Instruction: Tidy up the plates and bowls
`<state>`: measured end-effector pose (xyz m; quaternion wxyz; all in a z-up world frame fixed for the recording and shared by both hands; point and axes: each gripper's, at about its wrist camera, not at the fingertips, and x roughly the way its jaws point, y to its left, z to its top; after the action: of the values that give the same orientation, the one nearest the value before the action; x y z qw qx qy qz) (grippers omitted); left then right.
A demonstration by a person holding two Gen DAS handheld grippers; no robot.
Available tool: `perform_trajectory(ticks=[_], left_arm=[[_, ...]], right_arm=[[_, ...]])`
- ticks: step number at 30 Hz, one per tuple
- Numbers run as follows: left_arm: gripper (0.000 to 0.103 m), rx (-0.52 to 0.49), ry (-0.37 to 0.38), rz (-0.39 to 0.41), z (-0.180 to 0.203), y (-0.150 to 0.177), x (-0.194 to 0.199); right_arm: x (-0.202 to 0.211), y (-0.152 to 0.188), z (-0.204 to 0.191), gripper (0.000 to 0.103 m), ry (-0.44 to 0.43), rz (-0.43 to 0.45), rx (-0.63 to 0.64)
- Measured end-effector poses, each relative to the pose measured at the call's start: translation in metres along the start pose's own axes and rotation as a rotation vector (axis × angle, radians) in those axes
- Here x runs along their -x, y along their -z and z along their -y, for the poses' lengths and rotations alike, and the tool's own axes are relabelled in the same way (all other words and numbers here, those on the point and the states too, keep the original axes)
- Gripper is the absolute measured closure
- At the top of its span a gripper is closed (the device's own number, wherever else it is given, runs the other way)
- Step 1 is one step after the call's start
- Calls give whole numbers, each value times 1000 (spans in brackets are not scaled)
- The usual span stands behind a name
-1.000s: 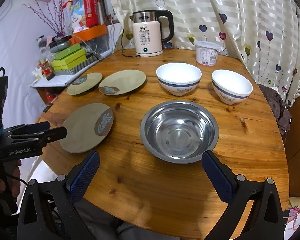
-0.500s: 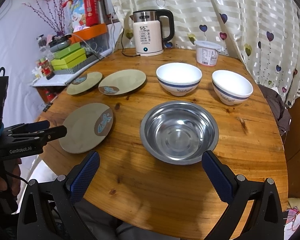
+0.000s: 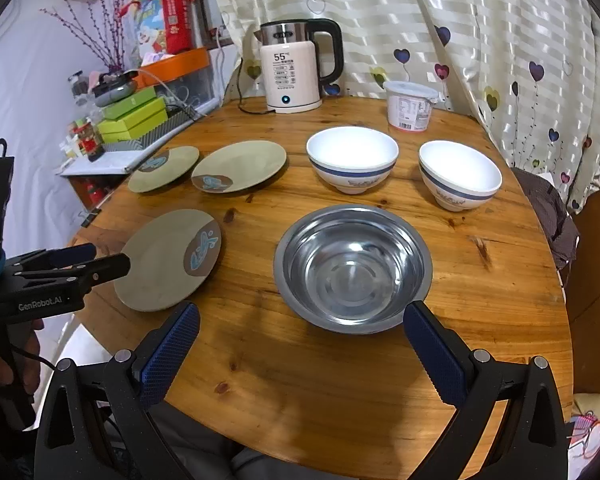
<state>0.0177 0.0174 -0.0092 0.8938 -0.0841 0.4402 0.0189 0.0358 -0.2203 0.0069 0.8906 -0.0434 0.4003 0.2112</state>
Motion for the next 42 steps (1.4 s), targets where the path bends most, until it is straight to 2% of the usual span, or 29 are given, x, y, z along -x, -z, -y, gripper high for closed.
perform_trajectory(ticks=[19,30,42], left_arm=[[22,7,22,0,-2,-3,0],[22,24,24,4,-8,-7,-1],[22,87,10,6,-40,-16,-6]], right_arm=[[-1,-5,0,1,21,-32,6],[-3,-10,-1,6,-20,2,-23],[-23,-39,-29,10,-82,-28,27]])
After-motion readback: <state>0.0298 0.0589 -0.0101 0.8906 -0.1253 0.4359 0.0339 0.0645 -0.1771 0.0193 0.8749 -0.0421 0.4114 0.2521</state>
